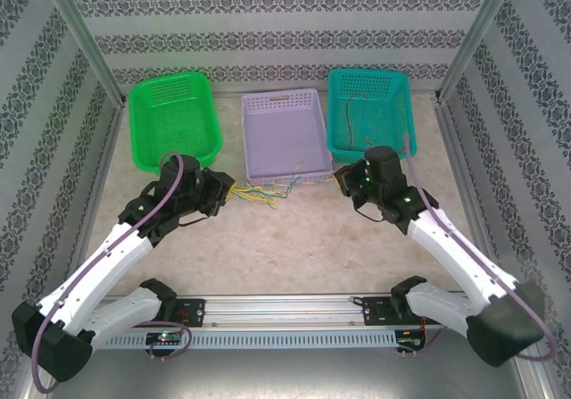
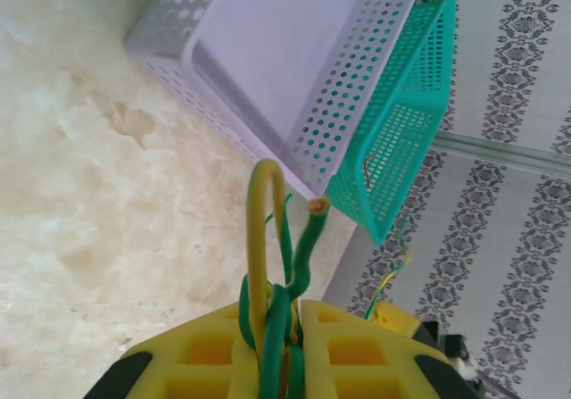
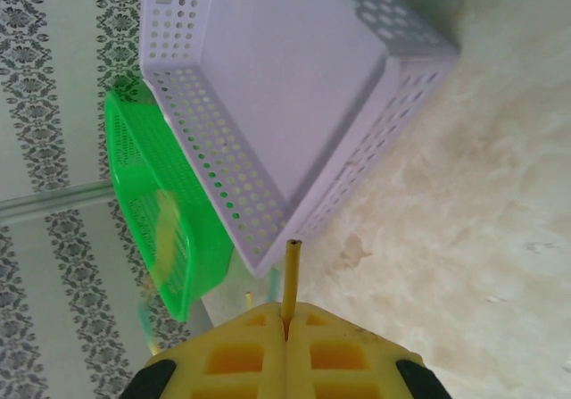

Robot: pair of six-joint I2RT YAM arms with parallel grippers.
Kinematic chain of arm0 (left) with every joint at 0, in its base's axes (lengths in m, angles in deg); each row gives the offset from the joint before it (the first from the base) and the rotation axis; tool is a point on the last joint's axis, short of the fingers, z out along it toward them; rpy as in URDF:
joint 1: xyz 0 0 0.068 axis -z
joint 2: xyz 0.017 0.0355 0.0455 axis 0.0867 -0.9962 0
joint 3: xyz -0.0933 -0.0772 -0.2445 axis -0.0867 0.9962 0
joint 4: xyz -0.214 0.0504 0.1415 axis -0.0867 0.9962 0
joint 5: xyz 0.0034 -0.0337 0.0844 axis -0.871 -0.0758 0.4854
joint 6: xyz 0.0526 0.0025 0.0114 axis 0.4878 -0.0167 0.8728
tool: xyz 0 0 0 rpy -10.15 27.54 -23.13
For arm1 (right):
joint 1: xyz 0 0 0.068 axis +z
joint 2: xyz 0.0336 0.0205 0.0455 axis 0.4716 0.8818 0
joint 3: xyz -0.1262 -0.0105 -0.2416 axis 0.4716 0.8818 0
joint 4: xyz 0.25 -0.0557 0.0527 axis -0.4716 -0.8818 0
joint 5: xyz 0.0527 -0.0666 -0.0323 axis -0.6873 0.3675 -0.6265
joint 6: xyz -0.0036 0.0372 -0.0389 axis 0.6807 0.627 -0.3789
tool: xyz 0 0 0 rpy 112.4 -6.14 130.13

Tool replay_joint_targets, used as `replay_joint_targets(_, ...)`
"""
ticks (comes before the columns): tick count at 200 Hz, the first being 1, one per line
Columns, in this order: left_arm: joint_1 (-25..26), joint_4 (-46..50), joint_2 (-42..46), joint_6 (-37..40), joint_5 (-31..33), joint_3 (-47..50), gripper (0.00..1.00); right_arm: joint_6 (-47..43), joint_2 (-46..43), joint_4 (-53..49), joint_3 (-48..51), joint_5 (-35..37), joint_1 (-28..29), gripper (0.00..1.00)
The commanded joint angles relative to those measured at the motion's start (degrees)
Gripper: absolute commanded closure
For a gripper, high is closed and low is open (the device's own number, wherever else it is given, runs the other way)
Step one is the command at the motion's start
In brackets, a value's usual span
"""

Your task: Untangle the cables

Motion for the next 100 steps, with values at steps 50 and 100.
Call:
replay_joint_targets(50, -3.26, 10.15, 4.54, 9.92, 10.78, 6.40, 0.90, -13.02, -4.85, -19.05, 1.46, 12.23, -5.12, 1.00)
replay_joint_targets(100, -4.34, 15.53, 5.61, 17.65, 15.75, 5.51, 0.95, -20.72, -5.42, -21.00, -1.90, 14.44, -15.32, 1.00)
